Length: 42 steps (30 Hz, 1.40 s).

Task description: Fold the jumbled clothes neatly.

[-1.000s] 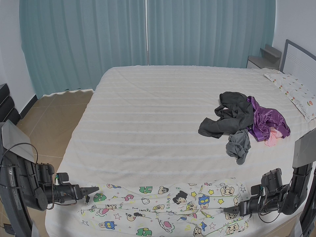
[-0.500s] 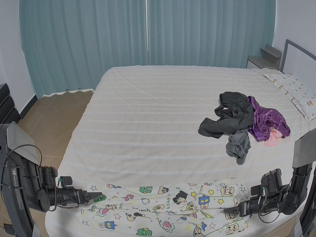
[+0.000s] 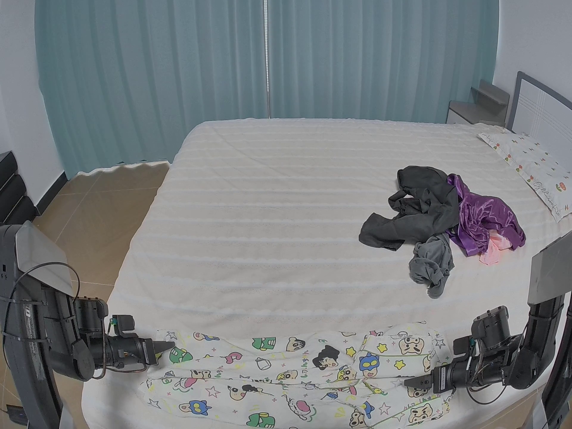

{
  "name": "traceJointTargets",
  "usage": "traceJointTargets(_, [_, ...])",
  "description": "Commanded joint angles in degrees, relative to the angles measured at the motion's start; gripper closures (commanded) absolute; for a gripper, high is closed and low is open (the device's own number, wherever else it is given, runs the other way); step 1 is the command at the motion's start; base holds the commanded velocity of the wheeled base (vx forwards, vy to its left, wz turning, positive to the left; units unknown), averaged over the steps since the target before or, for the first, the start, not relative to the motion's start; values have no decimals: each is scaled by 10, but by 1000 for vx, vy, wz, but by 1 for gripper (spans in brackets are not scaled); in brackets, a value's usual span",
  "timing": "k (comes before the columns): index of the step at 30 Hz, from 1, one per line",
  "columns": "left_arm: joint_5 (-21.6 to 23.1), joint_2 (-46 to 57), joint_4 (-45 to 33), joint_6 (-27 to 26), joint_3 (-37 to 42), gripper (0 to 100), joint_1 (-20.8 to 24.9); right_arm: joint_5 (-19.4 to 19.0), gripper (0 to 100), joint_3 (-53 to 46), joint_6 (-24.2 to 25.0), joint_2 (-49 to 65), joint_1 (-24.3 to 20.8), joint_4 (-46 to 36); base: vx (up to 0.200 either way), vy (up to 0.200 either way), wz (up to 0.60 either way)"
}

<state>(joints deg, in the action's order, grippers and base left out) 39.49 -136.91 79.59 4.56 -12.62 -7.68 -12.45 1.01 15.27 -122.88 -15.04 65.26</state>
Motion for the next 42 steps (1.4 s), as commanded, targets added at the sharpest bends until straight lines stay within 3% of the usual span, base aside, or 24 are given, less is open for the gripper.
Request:
traceJointTargets(1, [-3, 5, 0, 1, -18, 100, -1, 0, 0, -10, 0, -2, -4, 0, 0, 0, 0])
traceJointTargets(15, [-6, 31, -9, 5, -75, 100, 3, 0, 0, -10, -1, -20, -12, 1, 0, 0, 0])
traceJointTargets(29, [-6, 121, -184, 5, -180, 100, 21, 1, 0, -10, -1, -35, -17, 6, 0, 0, 0])
traceJointTargets(42, [-15, 125, -235, 5, -219, 100, 35, 1, 0, -10, -1, -35, -20, 4, 0, 0, 0])
